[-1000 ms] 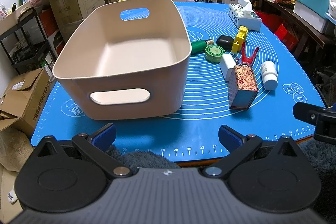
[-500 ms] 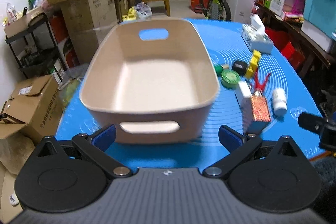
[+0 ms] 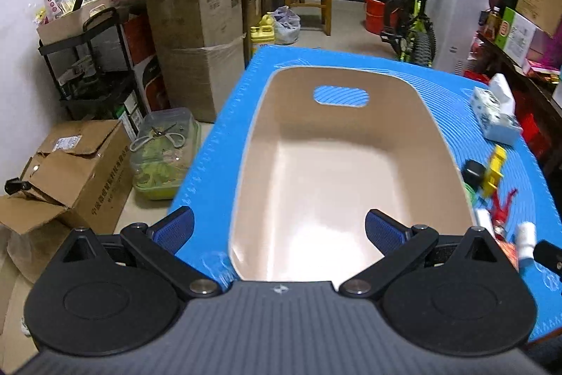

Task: Organize rigid objects
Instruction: 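Grip the beige bin's rim with the left tool while the right tool grasps the floral box, then carry the floral box into the beige bin with the right tool and release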

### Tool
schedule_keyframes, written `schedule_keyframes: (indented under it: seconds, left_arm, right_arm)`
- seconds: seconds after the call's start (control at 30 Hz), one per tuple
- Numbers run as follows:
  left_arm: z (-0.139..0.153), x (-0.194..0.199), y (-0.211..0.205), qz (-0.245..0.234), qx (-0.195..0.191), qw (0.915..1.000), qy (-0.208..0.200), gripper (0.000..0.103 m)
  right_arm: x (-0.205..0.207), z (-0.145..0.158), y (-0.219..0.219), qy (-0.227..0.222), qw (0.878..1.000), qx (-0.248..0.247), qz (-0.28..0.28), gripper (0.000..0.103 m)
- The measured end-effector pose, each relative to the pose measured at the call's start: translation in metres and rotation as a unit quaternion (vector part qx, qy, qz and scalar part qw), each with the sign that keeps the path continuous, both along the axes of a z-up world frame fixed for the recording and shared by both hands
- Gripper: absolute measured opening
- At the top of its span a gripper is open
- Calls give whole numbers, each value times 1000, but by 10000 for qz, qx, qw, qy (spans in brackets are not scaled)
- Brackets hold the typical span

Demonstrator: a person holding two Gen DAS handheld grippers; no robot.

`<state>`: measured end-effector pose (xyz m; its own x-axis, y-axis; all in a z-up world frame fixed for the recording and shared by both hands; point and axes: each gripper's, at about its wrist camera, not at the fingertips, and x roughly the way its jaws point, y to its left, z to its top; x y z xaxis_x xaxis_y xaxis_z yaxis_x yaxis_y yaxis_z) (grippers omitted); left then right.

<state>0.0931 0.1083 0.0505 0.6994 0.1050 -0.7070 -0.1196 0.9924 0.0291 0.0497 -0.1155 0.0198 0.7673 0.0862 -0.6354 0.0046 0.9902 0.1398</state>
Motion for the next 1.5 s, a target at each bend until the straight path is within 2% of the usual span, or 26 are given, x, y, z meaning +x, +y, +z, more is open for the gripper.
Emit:
schedule_keyframes:
  seconds: [0.17, 0.27, 0.4, 0.6, 0.7, 0.77, 0.83, 0.9, 0.97, 1.03, 1.27, 1.5]
  left_arm:
    - [-6, 24, 10, -314, -23, 9991, 273, 101]
    - [-13, 35, 13, -352, 78, 9986, 392, 89]
    - [-22, 44, 23, -336, -10, 9975, 619, 83]
    - [-28, 49, 36, -318, -132, 9959, 841, 61]
    - [-32, 51, 37, -285, -201, 9953, 899, 54]
    - [-35, 52, 39, -224, -215, 9947, 976, 44]
    - [-38, 54, 40, -226, -193, 9939, 1059, 27]
    - [-38, 55, 41, -239, -233, 9931, 1125, 19]
    - [-38, 56, 42, -210, -232, 9932, 1118, 18]
    - [-38, 56, 43, -172, -212, 9934, 1117, 5]
    - [-38, 54, 44, -183, -249, 9938, 1068, 4]
    - [-39, 54, 44, -228, -267, 9936, 1072, 4]
  right_arm:
    - [24, -16, 2, 264, 9996, -75, 16, 96]
    - [33, -29, 0, 510, 9987, -80, -22, 92]
    - [42, -42, 2, 745, 9971, -164, 13, 86]
    - [50, -52, 7, 953, 9951, -250, 129, 77]
    - [53, -55, 10, 1051, 9938, -295, 196, 72]
    - [55, -58, 14, 1129, 9927, -346, 245, 68]
    - [57, -61, 16, 1229, 9914, -351, 270, 58]
    - [58, -63, 17, 1253, 9911, -375, 245, 51]
    - [59, -63, 15, 1246, 9914, -336, 224, 47]
    - [61, -63, 14, 1275, 9912, -297, 211, 46]
    - [63, -64, 7, 1357, 9906, -141, 56, 44]
    - [56, -49, 7, 1112, 9938, -79, 13, 44]
